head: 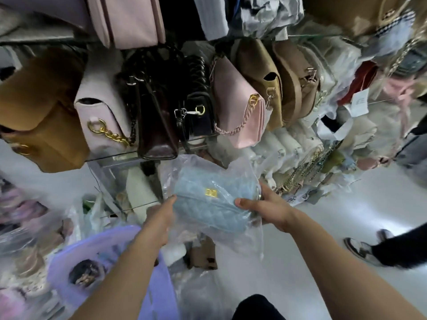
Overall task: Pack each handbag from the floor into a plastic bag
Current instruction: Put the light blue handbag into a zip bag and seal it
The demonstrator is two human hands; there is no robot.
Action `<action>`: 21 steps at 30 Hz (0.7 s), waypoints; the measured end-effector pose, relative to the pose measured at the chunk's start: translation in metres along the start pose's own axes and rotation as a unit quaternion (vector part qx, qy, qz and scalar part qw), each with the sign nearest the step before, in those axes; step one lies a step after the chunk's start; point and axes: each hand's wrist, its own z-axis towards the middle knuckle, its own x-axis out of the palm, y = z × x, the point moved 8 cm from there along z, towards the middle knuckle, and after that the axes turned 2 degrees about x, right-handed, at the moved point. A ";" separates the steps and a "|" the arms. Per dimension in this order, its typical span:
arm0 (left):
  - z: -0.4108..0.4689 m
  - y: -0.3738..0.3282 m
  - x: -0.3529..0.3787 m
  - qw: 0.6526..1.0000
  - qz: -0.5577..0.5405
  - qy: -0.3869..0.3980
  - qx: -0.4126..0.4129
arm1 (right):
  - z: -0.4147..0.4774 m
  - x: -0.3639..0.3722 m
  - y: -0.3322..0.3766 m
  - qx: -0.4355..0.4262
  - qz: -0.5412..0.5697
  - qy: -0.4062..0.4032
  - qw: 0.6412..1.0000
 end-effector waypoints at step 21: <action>-0.041 -0.115 0.166 0.980 0.058 0.108 0.156 | 0.132 -0.024 0.003 -0.089 0.071 -0.115 0.987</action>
